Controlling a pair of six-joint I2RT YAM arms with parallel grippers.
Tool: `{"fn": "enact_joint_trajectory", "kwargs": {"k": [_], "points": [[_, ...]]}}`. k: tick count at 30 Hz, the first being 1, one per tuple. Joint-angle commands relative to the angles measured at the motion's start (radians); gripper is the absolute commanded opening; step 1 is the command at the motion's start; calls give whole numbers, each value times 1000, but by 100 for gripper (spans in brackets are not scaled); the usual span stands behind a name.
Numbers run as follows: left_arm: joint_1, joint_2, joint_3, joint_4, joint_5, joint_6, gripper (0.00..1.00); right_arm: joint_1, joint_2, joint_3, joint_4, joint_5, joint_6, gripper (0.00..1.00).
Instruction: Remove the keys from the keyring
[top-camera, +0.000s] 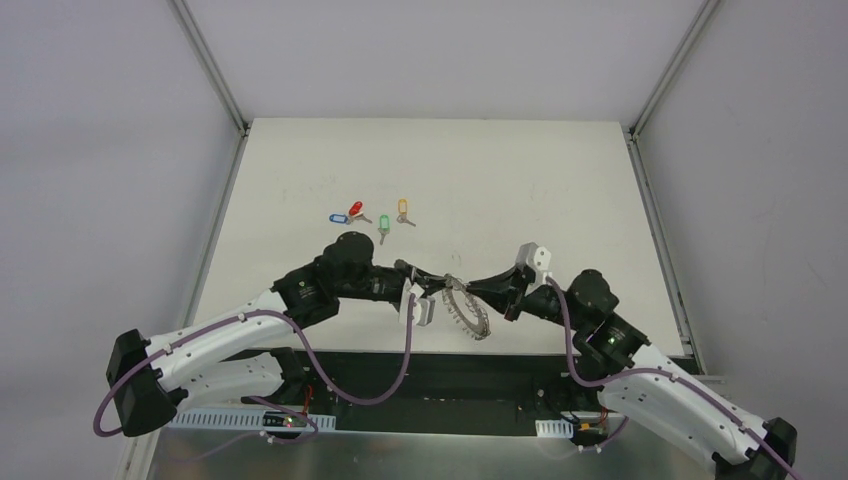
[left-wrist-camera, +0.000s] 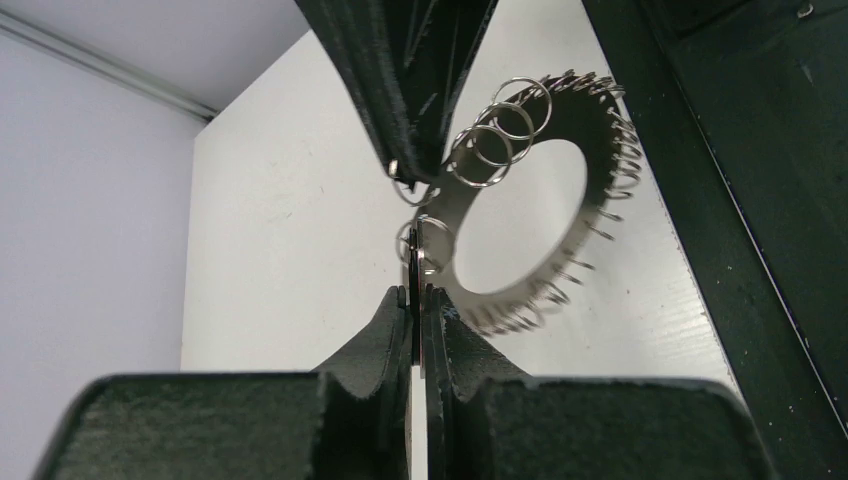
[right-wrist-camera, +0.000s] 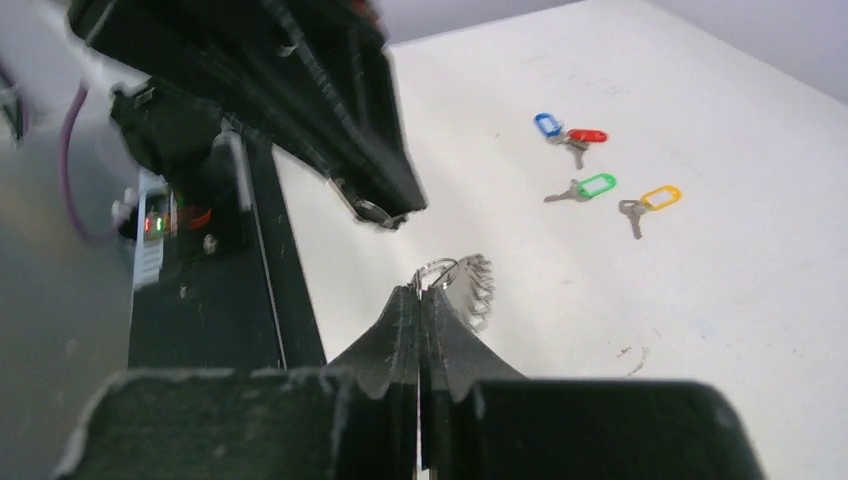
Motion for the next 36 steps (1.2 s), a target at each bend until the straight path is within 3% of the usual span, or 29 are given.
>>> {"fn": "enact_joint_trajectory", "kwargs": {"k": [1,4,9,12,15,19,24,27,30,31,33,36], "points": [[-6,38,0,31,-22,35,0,1,-7,-114,481,243,310,0],[-7,77,12,43,-70,-6,0,2,54,-110,578,243,372,0],[-7,170,42,142,-354,-221,0,1,53,-17,317,569,352,0],[-7,257,78,182,-589,-336,0,0,47,-1,247,750,312,0],[8,340,115,227,-872,-473,0,-7,79,57,119,837,231,0],[99,431,200,124,-1052,-615,0,-50,150,148,-39,875,172,0],[299,536,316,-42,-1005,-853,0,-123,154,180,-82,810,179,0],[394,602,353,-76,-973,-898,0,-141,158,183,-83,781,186,0],[459,648,372,-81,-829,-884,0,-153,179,193,-95,767,186,0],[473,658,377,-83,-775,-876,11,-158,188,197,-98,764,183,0],[492,670,386,-89,-751,-880,43,-175,209,216,-112,753,175,0],[500,664,399,-98,-781,-904,76,-208,279,294,-186,723,163,0]]}}
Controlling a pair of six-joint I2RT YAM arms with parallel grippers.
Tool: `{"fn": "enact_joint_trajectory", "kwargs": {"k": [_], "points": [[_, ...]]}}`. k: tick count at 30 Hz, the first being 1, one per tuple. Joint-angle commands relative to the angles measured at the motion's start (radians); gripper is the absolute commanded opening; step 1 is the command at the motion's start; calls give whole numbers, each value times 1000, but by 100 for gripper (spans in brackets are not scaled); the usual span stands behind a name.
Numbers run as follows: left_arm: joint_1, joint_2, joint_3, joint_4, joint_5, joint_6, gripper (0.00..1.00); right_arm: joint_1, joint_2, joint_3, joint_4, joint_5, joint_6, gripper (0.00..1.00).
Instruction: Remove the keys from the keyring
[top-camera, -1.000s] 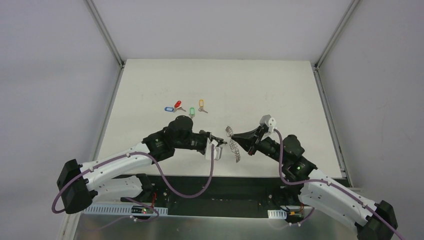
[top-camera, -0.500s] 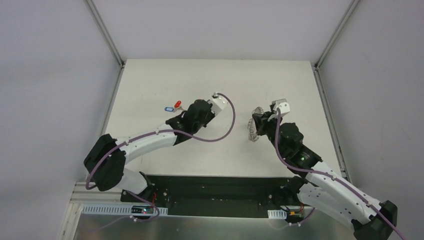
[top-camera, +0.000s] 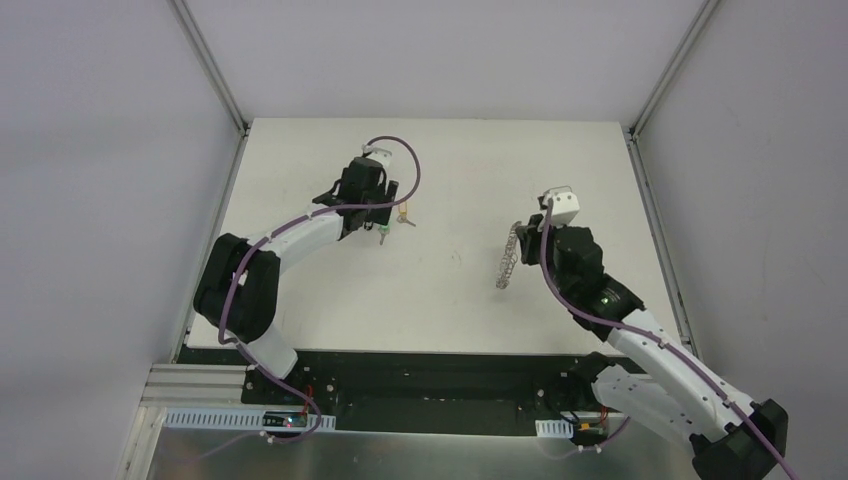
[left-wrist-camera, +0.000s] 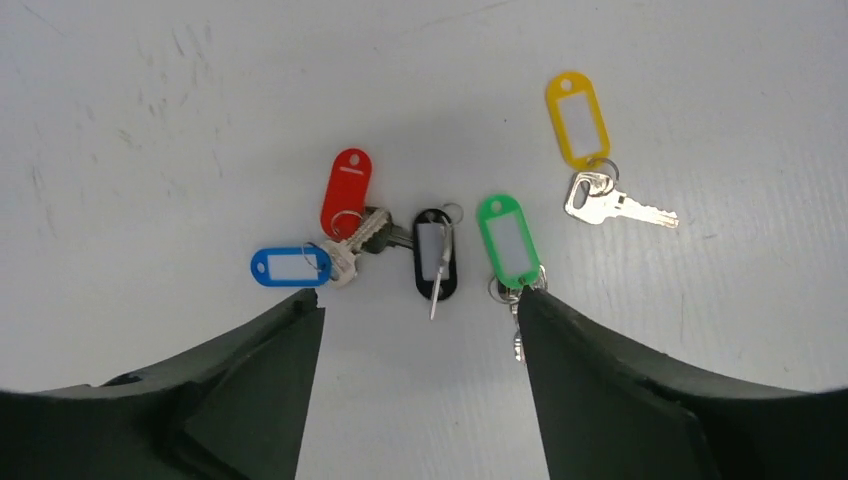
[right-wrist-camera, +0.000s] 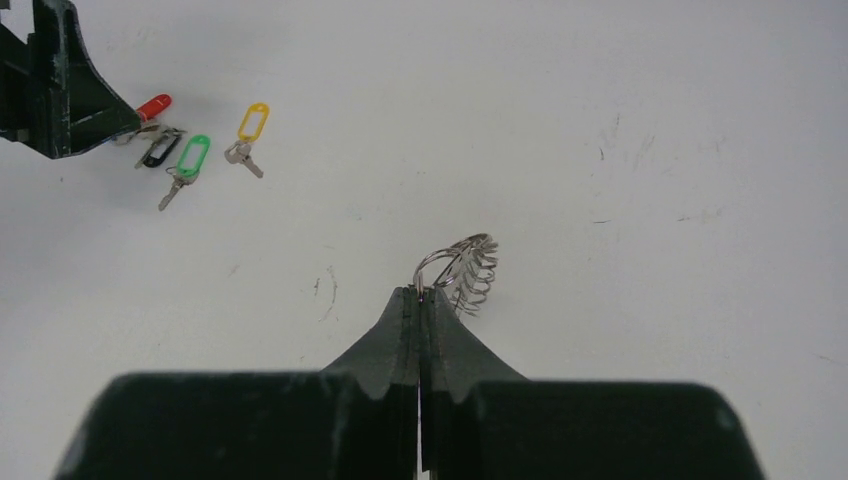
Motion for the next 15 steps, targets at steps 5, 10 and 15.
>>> {"fn": "enact_joint_trajectory", "kwargs": {"k": [5,10,15], "points": [[8,-66,57,-22,29,-129,88,-90,220,268,-143,-51,-25,0],[7,-105,86,-58,-37,-205,93,-169,430,417,-160,-18,-125,0],[7,-158,91,-75,-29,-271,97,-228,655,656,-183,22,-184,22]]}}
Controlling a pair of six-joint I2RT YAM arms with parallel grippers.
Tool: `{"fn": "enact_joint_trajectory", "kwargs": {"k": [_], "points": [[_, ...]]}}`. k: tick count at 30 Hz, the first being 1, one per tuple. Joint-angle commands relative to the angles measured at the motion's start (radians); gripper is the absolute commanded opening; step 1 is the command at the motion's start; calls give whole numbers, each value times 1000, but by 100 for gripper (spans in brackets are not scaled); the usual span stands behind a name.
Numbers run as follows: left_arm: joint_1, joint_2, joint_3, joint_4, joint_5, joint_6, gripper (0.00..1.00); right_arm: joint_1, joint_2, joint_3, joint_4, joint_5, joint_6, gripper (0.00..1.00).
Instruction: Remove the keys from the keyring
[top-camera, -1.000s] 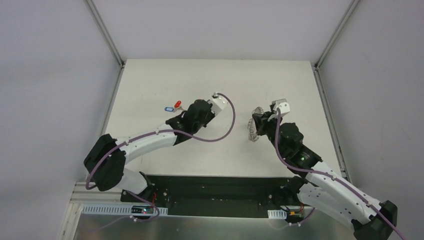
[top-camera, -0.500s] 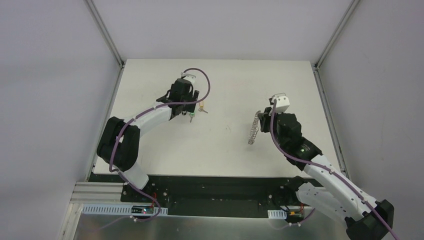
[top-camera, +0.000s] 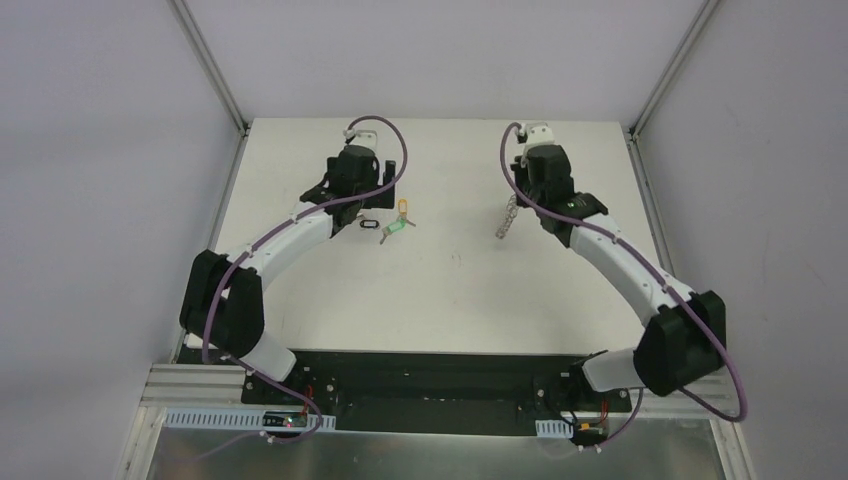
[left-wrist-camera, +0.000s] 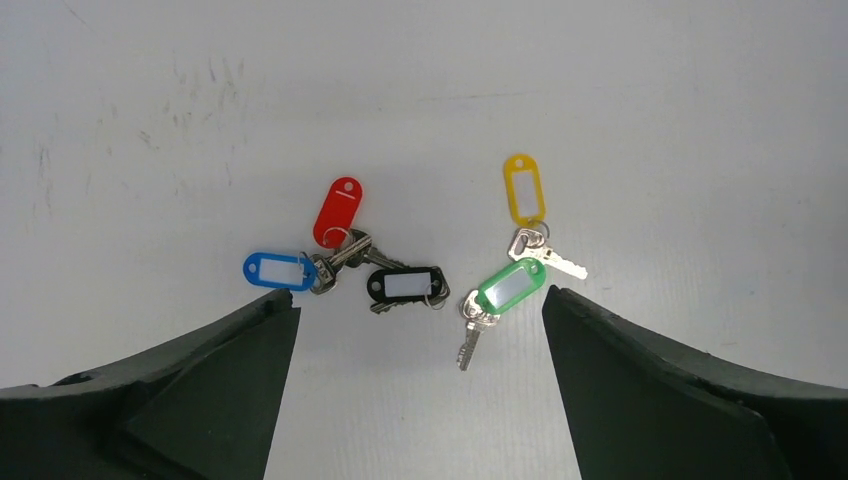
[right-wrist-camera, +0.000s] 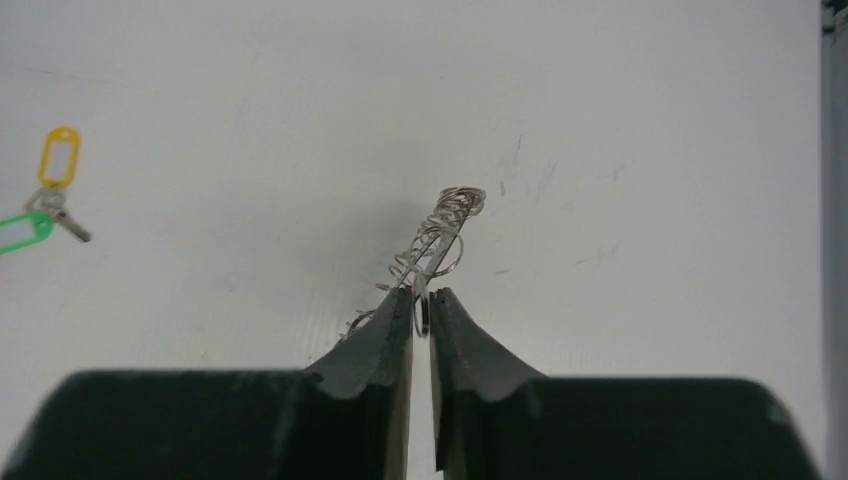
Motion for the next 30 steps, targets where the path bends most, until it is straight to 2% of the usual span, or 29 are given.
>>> {"fn": "enact_joint_trajectory", "kwargs": {"k": [1,2,3,5,8,12,16,19,23,26,30], "points": [[1,-88,40,-18,-28,-103,98,-40,120,225,8,59,-65,53],[3,-97,42,-22,-28,-123,99,-39,136,262,14,86,-55,77],[3,-108,48,-25,-21,-141,99,-40,145,306,19,111,-40,88],[2,-131,54,-26,-16,-183,99,-39,142,335,52,150,-11,99],[2,-175,59,-26,-123,-300,99,-39,87,341,61,184,30,99],[-3,-271,36,-6,-258,-342,99,-39,-59,321,-4,187,75,99],[-14,-398,17,53,-366,-253,99,-40,-276,173,112,165,37,99],[-15,-493,42,116,-418,-143,99,-40,-429,126,132,156,-4,99],[-19,-571,143,133,-417,-22,99,-42,-533,137,109,159,-54,99],[-20,-623,149,166,-355,14,99,-40,-570,155,91,131,-61,99],[-20,-618,151,151,-358,14,99,-39,-574,184,53,113,-43,99]]}}
